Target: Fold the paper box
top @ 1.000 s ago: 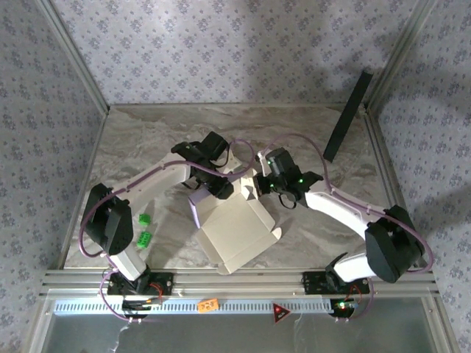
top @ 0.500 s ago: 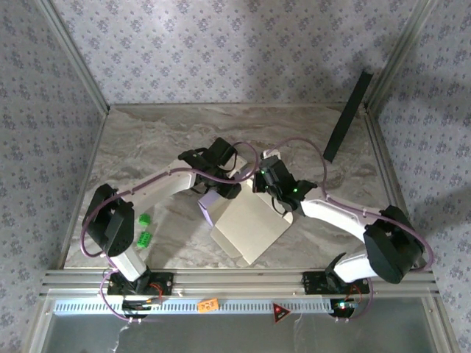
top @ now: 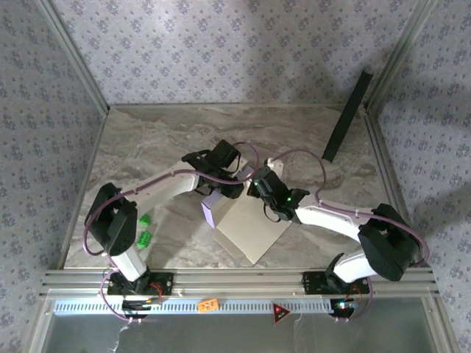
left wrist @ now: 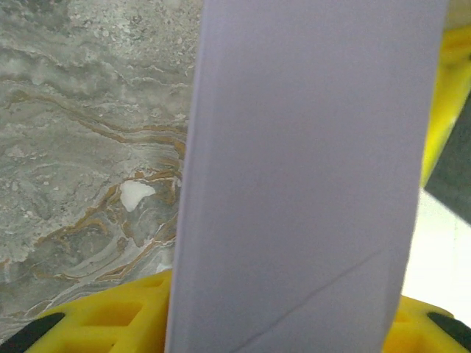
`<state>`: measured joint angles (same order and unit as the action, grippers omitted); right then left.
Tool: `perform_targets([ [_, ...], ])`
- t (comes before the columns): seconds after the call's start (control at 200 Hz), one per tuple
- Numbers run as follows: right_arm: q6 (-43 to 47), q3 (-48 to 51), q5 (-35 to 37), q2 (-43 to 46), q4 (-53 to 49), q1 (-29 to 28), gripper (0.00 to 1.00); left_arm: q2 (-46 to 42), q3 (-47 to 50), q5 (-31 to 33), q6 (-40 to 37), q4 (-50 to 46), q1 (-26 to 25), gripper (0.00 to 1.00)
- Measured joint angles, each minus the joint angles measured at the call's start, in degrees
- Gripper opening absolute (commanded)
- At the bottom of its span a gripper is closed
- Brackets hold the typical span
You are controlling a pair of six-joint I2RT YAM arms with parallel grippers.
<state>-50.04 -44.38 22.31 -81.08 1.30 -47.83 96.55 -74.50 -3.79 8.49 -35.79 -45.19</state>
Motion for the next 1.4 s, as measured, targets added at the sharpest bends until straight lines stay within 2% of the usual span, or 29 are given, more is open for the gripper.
perform_targets([
  [0.44, -8.5, 0.0, 9.5, -1.0, -2.1, -5.7, 0.00, -0.1, 1.3, -1.3, 1.1, 1.6, -0.7, 0.45],
  [0.62, -9.6, 0.9, 12.8, -1.6, -1.0, -7.8, 0.00, -3.3, 4.1, -1.5, 2.7, 3.0, -0.7, 0.57],
  [0.86, -11.0, 1.1, 14.0, -3.1, 0.3, -8.9, 0.00, -8.2, 4.7, -1.5, 5.6, 2.9, -0.2, 0.68],
  [1.104, -10.3, 0.1, 14.5, -3.8, -0.6, -8.9, 0.00, -11.5, 4.7, -3.4, 7.8, 2.9, 0.7, 0.78],
  [1.254, -6.7, -2.5, 13.9, -4.7, -3.3, -8.8, 0.00, -14.0, 6.9, -4.5, 9.6, 3.1, 2.3, 0.78],
  [1.399, -2.3, -5.6, 12.2, -6.2, -5.8, -7.6, 0.00, -18.7, 10.7, -5.6, 11.3, 3.2, 6.8, 0.78],
])
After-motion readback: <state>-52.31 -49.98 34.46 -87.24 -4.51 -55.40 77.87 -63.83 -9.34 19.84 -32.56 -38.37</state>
